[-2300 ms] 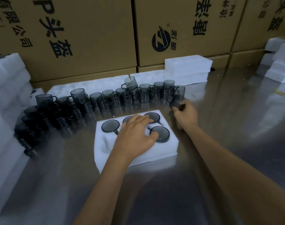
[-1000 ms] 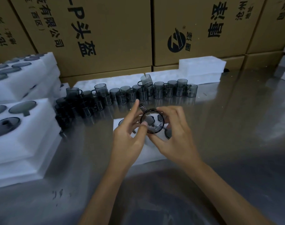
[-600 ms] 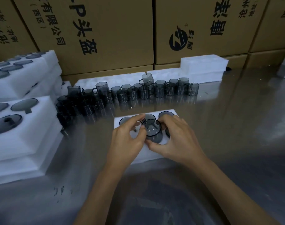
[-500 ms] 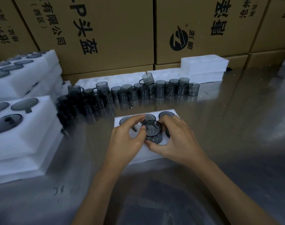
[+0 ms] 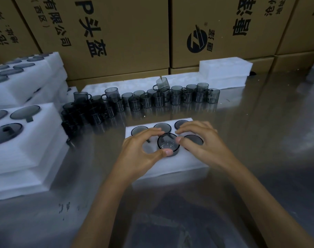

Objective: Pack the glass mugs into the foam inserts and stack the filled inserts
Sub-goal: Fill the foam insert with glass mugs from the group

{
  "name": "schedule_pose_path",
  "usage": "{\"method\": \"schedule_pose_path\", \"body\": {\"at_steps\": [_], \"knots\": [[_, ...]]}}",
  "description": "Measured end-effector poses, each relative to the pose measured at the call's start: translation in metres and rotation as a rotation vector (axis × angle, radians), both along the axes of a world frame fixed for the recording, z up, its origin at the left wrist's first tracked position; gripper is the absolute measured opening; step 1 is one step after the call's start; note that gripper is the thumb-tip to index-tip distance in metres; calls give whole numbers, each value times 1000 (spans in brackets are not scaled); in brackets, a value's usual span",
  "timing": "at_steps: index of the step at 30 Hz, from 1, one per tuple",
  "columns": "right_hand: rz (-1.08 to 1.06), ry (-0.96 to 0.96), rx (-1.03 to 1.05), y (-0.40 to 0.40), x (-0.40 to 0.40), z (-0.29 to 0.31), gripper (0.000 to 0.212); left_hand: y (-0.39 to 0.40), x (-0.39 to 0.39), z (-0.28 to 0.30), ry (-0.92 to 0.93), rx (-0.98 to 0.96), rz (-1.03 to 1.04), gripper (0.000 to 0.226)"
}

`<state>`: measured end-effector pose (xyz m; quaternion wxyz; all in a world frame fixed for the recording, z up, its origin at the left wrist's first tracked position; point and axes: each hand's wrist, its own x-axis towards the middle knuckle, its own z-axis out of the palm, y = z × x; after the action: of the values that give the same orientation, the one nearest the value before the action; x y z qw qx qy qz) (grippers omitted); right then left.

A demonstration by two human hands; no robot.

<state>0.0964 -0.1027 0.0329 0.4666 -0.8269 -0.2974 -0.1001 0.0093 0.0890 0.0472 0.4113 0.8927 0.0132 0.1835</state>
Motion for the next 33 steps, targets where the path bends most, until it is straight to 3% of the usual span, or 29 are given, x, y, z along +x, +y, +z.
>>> {"method": "schedule_pose_path", "body": {"at_steps": [6, 13, 25, 33], "knots": [[-19, 75, 62, 5, -4, -5, 20, -4, -2, 2, -24, 11, -6, 62], [-21, -78, 36, 7, -6, -5, 9, -4, -1, 1, -38, 27, -34, 51], [-74, -195, -99, 14, -9, -7, 16, -13, 0, 2, -104, 86, 56, 47], [-138, -235, -186, 17, -9, -14, 12, -7, 3, -3, -14, 195, 102, 47]]}}
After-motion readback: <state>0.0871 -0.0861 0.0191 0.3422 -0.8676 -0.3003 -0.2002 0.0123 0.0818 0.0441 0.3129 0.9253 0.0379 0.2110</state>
